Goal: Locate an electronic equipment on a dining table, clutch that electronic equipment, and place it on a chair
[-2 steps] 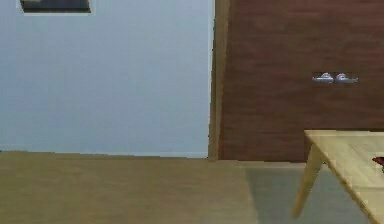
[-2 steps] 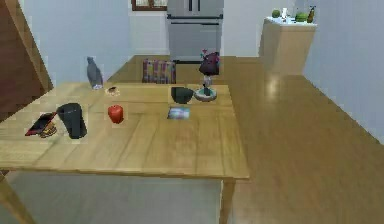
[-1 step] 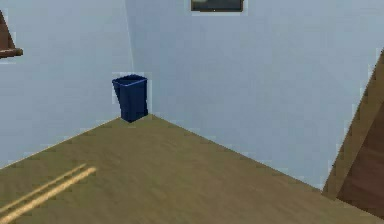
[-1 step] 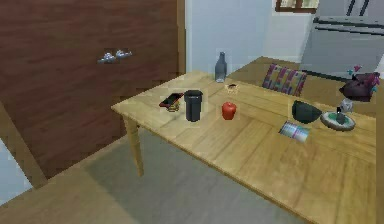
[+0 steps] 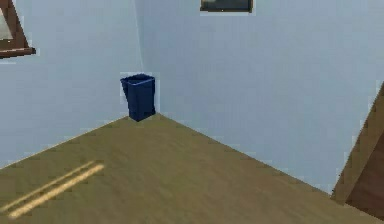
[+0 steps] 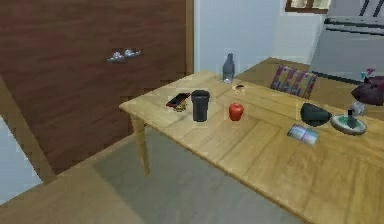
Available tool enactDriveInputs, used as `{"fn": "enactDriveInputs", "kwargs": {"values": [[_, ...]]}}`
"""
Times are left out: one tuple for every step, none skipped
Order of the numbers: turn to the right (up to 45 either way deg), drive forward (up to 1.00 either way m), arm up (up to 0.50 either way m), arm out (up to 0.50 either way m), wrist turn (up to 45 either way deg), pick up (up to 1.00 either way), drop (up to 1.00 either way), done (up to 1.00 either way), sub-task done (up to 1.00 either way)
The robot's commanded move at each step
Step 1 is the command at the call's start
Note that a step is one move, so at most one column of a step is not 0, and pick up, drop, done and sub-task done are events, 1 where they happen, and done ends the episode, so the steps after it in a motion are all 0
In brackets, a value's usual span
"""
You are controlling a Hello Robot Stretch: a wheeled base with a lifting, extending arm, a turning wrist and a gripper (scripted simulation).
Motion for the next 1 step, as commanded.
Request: {"fn": "enactDriveInputs", "kwargs": {"values": [[45.0,0.0,0.0,0.0,0.0,0.0,0.0,0.0,0.0]]}}
